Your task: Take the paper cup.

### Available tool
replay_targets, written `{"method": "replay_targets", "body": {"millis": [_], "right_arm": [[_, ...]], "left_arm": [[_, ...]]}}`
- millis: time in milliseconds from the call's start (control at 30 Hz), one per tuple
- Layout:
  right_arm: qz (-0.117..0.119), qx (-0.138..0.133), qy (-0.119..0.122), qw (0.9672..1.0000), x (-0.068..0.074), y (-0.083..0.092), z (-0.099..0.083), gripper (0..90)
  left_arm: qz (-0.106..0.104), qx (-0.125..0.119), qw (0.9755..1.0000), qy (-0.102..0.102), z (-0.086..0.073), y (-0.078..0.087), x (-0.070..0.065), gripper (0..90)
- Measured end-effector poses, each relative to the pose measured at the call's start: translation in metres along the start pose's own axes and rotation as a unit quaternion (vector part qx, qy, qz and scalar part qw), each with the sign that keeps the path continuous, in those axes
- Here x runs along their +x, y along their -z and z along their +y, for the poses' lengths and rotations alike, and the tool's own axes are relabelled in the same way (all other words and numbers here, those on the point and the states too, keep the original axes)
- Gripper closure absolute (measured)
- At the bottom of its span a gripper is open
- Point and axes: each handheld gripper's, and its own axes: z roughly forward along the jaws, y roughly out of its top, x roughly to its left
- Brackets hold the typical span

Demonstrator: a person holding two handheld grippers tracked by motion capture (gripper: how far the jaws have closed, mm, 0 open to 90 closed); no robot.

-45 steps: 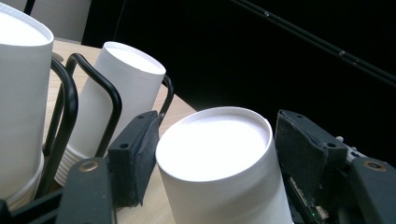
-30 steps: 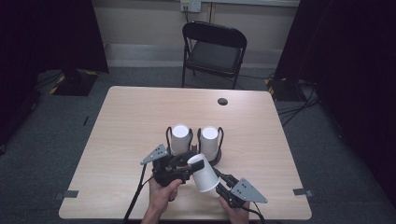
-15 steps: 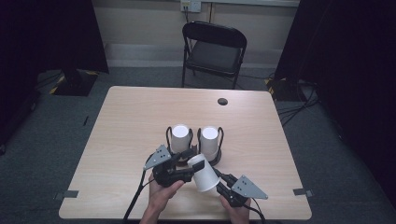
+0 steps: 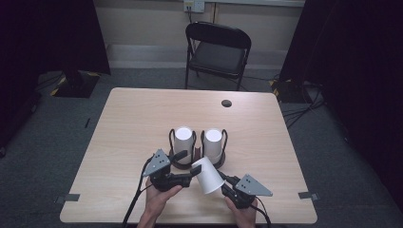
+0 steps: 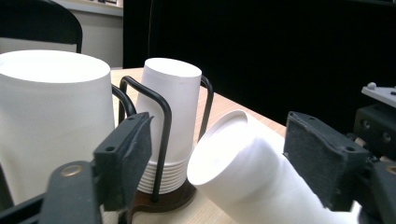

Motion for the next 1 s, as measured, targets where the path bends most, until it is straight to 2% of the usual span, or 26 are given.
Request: {"method": "replay_targets", "body": {"millis": [67, 233, 300, 433, 533, 600, 700, 833, 1000], "right_arm": [[0.002, 0.006, -0.003, 1.0, -0.001, 0.001, 0.002, 84.3], [0.01, 0.024, -0.008, 0.9996, -0.003, 0.003, 0.006, 84.4], [0.011, 0.03, -0.012, 0.9994, -0.004, 0.003, 0.007, 84.4], [0.018, 0.044, -0.014, 0.9988, -0.005, 0.003, 0.009, 84.4], [0.023, 0.059, -0.006, 0.998, -0.005, 0.003, 0.011, 84.6], [0.032, 0.069, 0.002, 0.9971, -0.005, 0.002, 0.013, 84.7], [0.041, 0.085, 0.005, 0.9955, -0.006, -0.001, 0.017, 84.8], [0.045, 0.102, 0.002, 0.9937, -0.009, -0.005, 0.022, 84.9], [0.058, 0.118, 0.0, 0.9913, -0.012, -0.005, 0.025, 84.9]], "left_arm": [[-0.001, -0.002, 0.9999, -0.01, -0.001, 0.002, -0.001, 21.5], [0.012, 0.003, 0.9994, -0.034, -0.004, 0.005, -0.002, 18.4], [0.011, 0.005, 0.9993, -0.035, -0.005, 0.006, -0.001, 15.2], [0.006, 0.008, 0.9991, -0.04, -0.011, 0.009, 0.001, 15.5], [0.014, 0.016, 0.9987, -0.047, -0.013, 0.011, 0.003, 16.6], [0.012, 0.018, 0.9985, -0.051, -0.014, 0.013, 0.003, 17.4], [0.02, 0.026, 0.997, -0.07, -0.015, 0.015, 0.002, 19.0], [0.026, 0.04, 0.9937, -0.101, -0.015, 0.018, -0.001, 19.5], [0.026, 0.05, 0.9912, -0.12, -0.014, 0.018, -0.002, 18.4]]}}
